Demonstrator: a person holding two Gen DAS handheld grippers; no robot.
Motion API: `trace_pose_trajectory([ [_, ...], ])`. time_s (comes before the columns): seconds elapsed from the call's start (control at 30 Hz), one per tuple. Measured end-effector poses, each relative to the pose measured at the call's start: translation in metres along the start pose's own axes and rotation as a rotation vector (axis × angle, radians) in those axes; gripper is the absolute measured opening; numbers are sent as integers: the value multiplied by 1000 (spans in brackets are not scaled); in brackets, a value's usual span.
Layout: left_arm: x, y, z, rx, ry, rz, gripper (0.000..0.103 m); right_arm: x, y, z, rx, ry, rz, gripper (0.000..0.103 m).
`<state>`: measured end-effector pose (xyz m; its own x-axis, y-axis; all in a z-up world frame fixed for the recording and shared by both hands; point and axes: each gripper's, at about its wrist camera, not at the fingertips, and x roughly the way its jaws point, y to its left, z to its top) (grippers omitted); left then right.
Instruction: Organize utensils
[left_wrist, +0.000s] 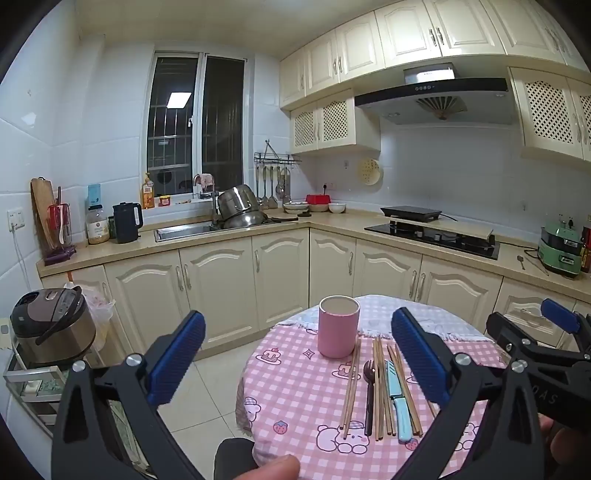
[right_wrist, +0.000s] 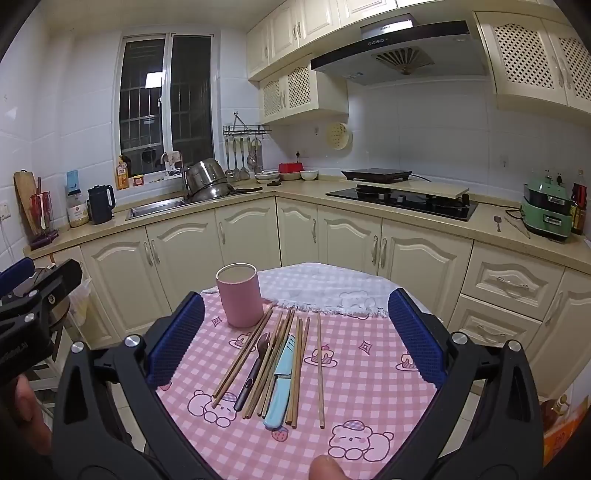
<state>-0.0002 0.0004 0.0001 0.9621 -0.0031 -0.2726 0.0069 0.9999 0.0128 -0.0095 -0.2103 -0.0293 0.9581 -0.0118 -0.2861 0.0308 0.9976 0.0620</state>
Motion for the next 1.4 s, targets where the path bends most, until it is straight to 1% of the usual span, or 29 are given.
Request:
trace_pose_trajectory([
  [0.13,0,2,0,-2,-1,-2,99,-3,-1,-1,5,0,-2,97],
  [0.17,0,3,0,-4,0,-4,99,3,1,1,-4,16,-1,97],
  [0.27,1,7,-1,-10,3,-6,99,2,0,1,-5,15,-2,97],
  [0.47,9,0,-1,-4,3,-8,99,2,1,7,-9,9,-10,97],
  [0.53,11,0,-1,-3,4,-13,99,4,-1,4,-12,12,-7,97],
  [0.77,15,-6,0,6,4,-22,99,8,-1,8,-20,26,-9,97],
  [1.0,17,-12,2,15,-6,-28,99,2,-3,11,-19,27,-10,97],
  [1.07,17,-12,1,14,-8,-33,99,13,-2,9,-22,29,-14,97],
  [1.27,21,-12,1,15,6,-36,99,22,-3,9,-22,41,-6,97],
  [1.3,23,-12,0,16,11,-36,99,16,-4,10,-20,42,-4,97],
  [1.4,30,-14,0,24,24,-38,99,21,-6,9,-28,48,-2,97],
])
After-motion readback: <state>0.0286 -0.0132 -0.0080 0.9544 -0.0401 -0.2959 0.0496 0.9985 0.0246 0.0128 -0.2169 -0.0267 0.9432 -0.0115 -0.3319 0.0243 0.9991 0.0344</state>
